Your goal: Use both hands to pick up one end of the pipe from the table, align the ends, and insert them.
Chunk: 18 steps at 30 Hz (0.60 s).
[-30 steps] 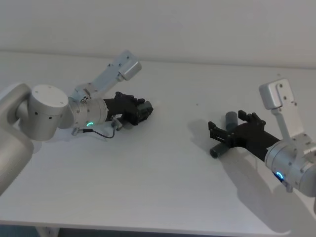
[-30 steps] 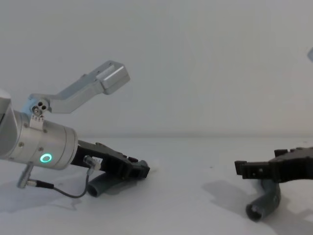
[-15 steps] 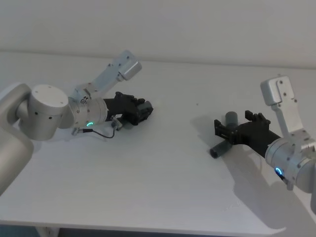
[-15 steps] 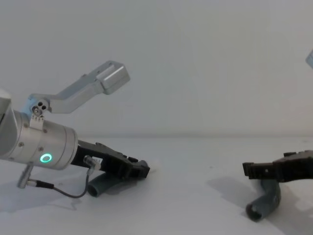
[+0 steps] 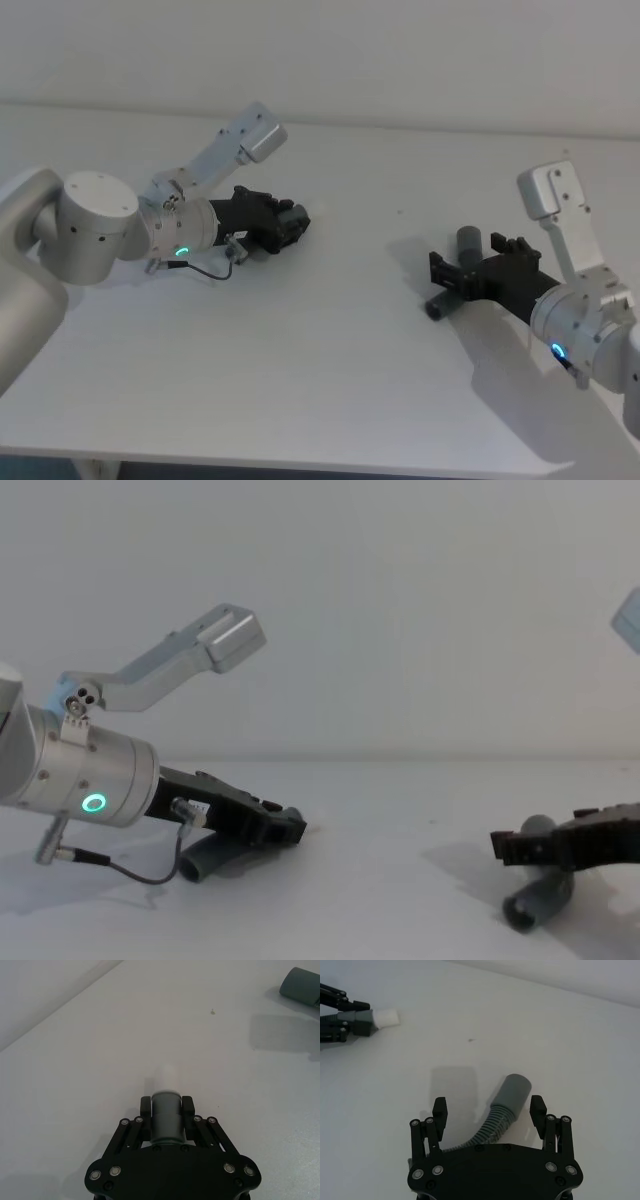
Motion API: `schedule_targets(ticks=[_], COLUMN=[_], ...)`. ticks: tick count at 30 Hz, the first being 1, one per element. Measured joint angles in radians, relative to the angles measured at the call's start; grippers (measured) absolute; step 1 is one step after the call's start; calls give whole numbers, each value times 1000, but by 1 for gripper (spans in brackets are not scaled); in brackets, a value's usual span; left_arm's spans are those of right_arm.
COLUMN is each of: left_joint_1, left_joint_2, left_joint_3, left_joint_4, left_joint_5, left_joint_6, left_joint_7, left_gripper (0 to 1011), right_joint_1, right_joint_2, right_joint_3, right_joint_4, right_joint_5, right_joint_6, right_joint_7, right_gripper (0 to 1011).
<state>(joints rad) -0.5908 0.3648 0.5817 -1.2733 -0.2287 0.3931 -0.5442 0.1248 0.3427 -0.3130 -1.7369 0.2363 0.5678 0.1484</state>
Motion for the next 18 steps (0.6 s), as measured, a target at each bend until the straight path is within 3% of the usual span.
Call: schedule_targets(ticks=[18], left_joint_1=[0], left_joint_2=[0], left_joint_3=[0], left_joint_4=[0], left_joint_5=[0], left_joint_6=[0], left_joint_7=[0], left_gripper=[351], right_joint_1=[17], right_joint_2=[-8], right_joint_3=[-15], right_joint_4=[33], right_joint_5=[-20], right_joint_6=[7], right_joint_7=[24], right_gripper=[1002])
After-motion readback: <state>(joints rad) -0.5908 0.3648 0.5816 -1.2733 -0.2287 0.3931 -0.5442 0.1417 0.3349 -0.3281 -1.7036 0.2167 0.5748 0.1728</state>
